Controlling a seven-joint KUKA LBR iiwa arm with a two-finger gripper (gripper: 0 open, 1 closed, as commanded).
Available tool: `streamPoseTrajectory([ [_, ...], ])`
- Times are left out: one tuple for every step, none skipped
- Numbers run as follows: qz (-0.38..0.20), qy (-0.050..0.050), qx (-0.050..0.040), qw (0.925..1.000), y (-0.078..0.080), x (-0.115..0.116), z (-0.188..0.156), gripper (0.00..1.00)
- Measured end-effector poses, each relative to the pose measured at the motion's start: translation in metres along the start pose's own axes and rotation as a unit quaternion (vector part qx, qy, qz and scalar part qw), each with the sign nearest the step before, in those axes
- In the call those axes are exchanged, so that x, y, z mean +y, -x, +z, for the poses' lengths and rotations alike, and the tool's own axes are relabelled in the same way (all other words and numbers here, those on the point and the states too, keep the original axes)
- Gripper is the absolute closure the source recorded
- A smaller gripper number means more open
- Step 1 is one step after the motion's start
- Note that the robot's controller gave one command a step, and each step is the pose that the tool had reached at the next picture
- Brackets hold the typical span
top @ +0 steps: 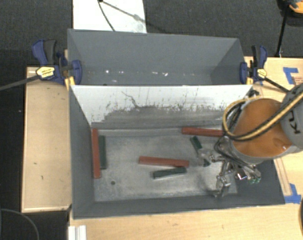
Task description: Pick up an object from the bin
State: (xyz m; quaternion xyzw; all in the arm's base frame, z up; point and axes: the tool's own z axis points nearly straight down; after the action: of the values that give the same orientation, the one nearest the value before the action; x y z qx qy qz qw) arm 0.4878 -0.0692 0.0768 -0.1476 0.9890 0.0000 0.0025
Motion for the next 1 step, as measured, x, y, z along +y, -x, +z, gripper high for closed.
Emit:
streamPoseTrajectory([
  [0.005,0.0,0.0017,1.0,0.0082,0.0478,-0.0122,0.0],
])
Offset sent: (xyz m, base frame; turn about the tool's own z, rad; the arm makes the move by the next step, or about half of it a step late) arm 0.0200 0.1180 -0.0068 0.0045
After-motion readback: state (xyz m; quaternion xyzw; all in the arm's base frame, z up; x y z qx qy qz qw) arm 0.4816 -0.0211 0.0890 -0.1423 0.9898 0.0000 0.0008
